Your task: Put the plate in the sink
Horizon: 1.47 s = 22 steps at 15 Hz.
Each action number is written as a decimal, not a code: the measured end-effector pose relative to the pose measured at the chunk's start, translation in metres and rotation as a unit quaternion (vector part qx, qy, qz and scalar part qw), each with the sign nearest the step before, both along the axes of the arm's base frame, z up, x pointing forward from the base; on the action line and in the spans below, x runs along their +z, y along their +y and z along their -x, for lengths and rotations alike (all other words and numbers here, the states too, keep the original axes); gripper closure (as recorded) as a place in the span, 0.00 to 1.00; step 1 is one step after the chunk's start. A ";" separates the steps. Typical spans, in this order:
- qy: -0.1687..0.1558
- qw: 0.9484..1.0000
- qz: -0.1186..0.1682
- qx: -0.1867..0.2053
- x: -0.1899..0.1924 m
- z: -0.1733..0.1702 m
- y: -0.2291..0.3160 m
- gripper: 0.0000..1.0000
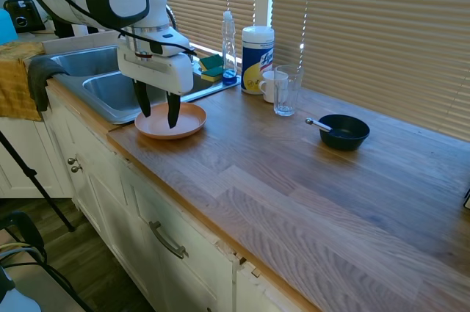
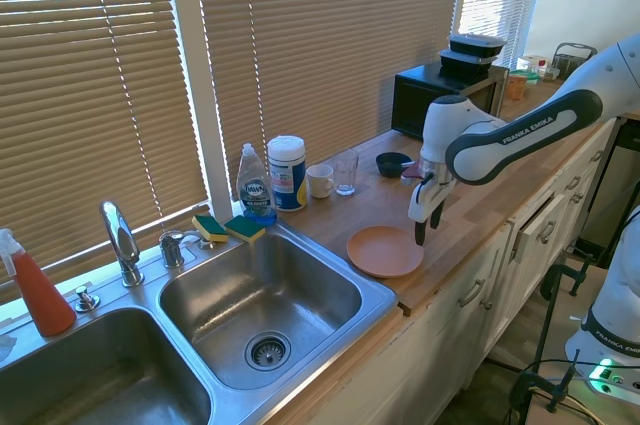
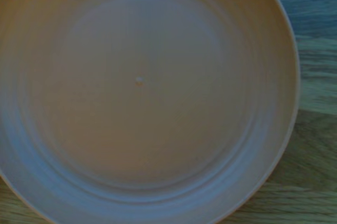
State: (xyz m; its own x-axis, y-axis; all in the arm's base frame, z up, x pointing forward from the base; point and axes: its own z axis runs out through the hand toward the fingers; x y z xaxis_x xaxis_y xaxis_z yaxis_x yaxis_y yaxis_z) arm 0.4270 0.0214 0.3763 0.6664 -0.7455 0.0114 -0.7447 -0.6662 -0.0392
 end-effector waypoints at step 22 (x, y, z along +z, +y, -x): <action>0.025 0.995 -0.096 -0.001 -0.059 -0.100 -0.053 1.00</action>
